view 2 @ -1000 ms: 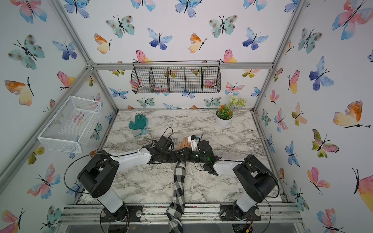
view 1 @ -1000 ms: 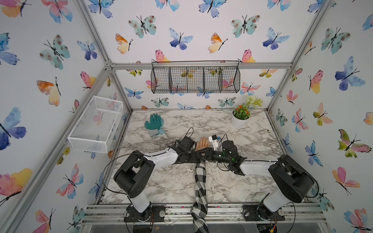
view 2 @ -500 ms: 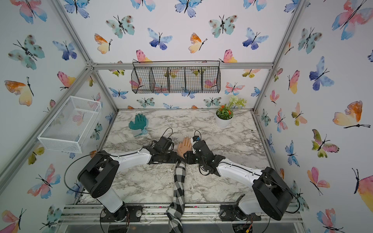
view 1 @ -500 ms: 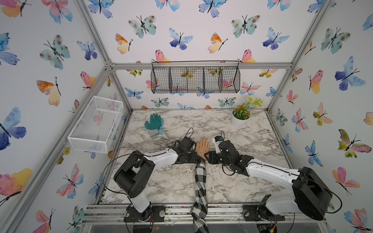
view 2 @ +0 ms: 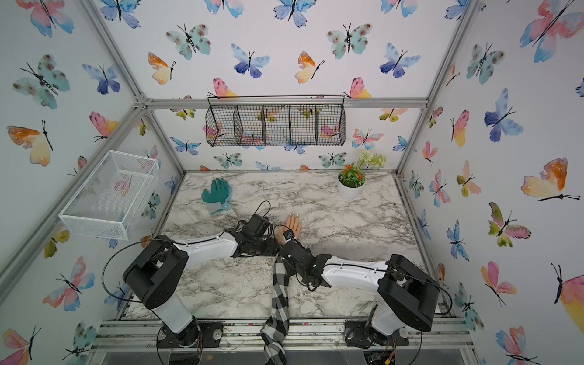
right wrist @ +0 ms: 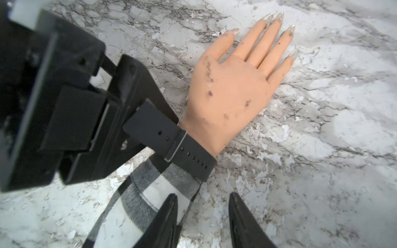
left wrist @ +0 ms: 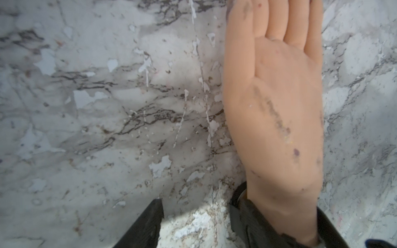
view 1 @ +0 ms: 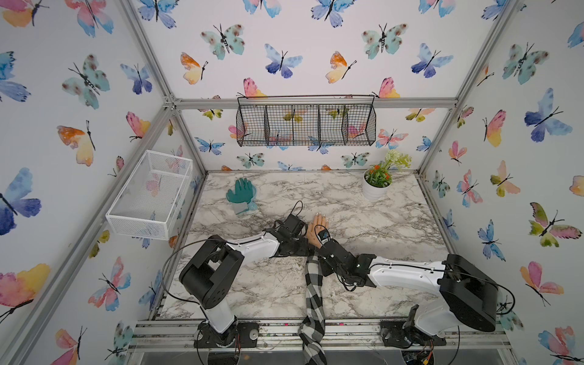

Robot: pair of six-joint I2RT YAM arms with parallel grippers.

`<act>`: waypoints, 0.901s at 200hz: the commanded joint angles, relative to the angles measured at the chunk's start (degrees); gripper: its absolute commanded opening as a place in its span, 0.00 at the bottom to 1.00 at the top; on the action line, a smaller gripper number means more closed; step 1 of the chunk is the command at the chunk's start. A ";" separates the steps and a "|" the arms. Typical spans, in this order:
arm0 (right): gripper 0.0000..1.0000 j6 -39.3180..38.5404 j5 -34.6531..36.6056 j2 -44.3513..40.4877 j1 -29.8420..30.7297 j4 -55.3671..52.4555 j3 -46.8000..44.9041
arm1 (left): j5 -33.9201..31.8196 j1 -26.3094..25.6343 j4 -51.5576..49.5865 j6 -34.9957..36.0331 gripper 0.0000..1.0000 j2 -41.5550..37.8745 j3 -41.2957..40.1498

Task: Take off the watch
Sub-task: Untie the watch from the hand.

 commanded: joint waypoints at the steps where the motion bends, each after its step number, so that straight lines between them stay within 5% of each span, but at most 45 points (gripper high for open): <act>1: 0.43 -1.56 3.41 0.84 0.40 0.23 1.14 | 1.32 0.09 -0.33 -0.26 0.61 0.75 0.64; 108: 0.41 -4.46 3.86 4.69 0.40 4.15 3.11 | 1.60 0.10 -0.09 -0.48 0.61 1.27 0.56; 180: 0.17 -3.89 7.00 6.90 0.40 4.70 3.00 | 1.70 -0.02 0.02 -0.57 0.61 1.01 0.46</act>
